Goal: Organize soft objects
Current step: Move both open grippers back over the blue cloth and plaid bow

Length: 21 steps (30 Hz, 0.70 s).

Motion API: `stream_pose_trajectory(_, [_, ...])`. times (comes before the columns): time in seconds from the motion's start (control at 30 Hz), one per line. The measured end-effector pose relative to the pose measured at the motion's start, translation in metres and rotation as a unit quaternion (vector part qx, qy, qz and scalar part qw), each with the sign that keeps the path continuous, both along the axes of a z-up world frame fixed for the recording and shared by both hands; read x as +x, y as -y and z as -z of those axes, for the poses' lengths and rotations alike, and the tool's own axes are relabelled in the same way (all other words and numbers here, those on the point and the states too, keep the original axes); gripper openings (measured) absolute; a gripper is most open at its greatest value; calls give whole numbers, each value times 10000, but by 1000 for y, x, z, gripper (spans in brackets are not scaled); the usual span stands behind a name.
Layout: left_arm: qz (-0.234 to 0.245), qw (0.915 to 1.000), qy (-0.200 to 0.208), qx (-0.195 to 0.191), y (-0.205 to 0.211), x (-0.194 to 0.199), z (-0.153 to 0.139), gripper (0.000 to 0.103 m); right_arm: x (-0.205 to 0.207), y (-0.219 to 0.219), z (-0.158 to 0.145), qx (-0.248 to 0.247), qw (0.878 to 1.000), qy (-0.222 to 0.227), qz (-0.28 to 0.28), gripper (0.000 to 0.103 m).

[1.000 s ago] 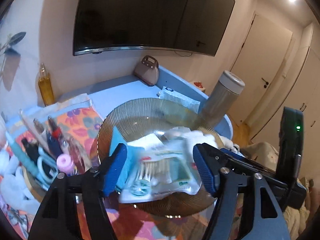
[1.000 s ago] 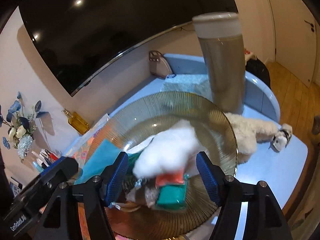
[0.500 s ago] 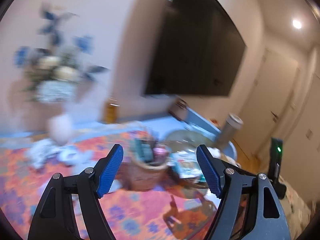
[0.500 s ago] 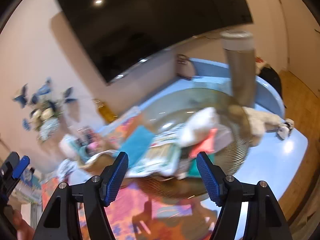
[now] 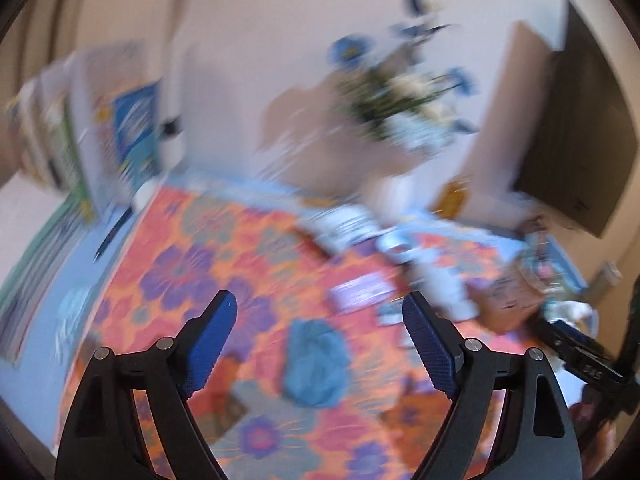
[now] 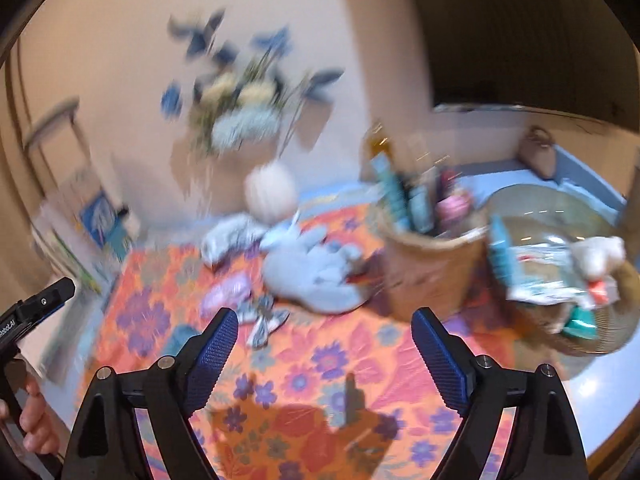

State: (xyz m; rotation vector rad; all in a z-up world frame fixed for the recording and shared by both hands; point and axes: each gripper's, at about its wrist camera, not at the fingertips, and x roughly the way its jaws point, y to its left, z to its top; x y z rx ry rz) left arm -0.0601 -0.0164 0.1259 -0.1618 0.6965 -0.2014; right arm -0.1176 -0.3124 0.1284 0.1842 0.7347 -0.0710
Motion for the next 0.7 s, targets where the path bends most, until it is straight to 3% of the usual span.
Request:
stream_pose_trajectory(0.1, [-87,9997,-218,-26,-18,11,41,84,21,-20,33,78,9992,-333,-221,88])
stream_pose_trajectory(0.27, [248,9983,-427,-297,-19,25,86,84,43,-37,88,197,9965,-722,-362,88])
stream_pose_trajectory(0.43, [406,9981,-389,-261,-12,28,101,84,48,-43,113,186,9955,-834,-414,88])
stream_pose_trajectory(0.7, [485,9964,-670,-206,-7,35,114,84,54,-46,122,28,9943,-953,-483,90])
